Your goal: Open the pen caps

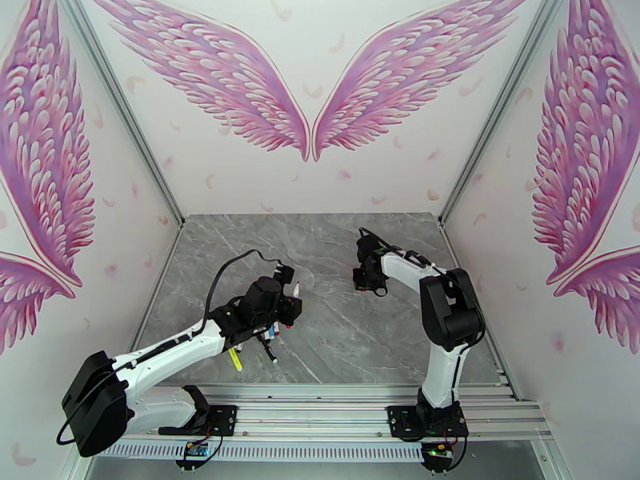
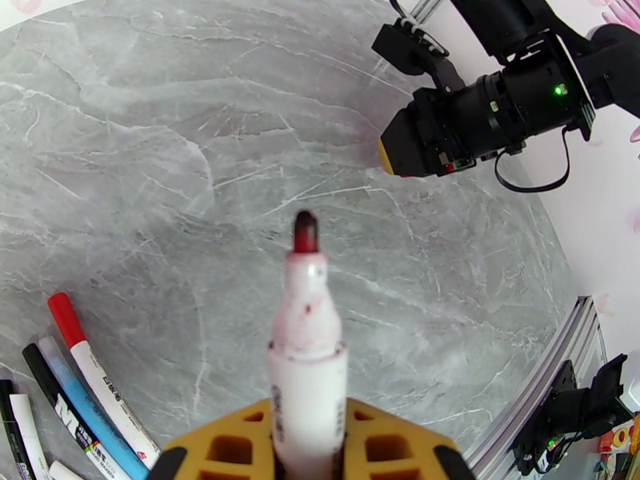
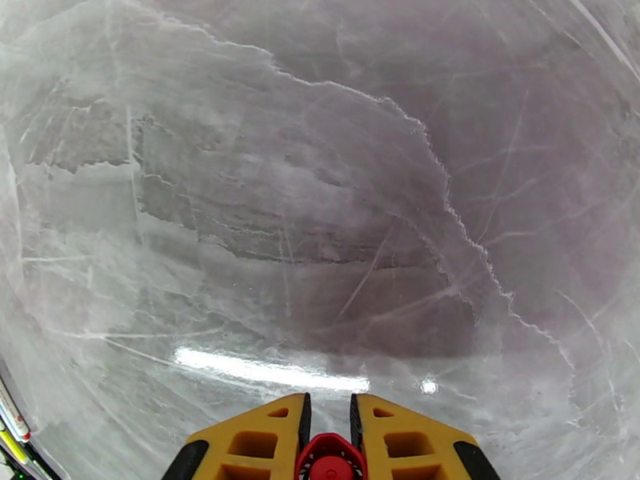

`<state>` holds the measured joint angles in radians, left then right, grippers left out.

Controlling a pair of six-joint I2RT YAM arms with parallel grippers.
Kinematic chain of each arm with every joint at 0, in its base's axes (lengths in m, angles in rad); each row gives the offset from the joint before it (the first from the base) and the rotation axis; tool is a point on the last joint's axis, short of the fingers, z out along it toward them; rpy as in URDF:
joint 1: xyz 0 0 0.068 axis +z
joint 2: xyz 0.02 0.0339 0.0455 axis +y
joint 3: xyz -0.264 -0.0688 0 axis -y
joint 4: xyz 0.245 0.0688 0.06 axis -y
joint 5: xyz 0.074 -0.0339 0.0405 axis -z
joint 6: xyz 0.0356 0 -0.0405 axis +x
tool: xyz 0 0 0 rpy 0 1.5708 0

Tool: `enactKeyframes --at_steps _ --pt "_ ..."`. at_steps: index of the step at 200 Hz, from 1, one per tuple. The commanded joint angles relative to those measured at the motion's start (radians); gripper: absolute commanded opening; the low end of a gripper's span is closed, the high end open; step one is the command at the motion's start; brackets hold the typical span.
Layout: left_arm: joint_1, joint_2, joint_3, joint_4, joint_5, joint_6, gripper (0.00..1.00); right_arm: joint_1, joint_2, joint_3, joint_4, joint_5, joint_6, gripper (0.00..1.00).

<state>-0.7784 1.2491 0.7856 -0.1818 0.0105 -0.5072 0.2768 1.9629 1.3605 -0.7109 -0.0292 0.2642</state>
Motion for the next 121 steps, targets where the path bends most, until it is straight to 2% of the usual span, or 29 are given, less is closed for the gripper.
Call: enactKeyframes --at_steps 1,35,77,121 --pt "0.010 0.004 0.021 -0.006 0.005 -0.011 0.00 -0.008 0.043 0.044 -0.033 0.035 -0.003 0.21" --pt "0.014 0.012 0.025 -0.013 0.008 -0.017 0.00 -0.014 0.067 0.052 -0.033 0.052 0.005 0.22" --pt "0.022 0.027 0.024 -0.012 0.006 -0.047 0.00 -0.015 0.069 0.045 -0.032 0.055 0.019 0.31" --pt "0.031 0.045 0.050 -0.037 0.003 -0.051 0.00 -0.015 0.057 0.033 -0.015 0.056 0.032 0.33"
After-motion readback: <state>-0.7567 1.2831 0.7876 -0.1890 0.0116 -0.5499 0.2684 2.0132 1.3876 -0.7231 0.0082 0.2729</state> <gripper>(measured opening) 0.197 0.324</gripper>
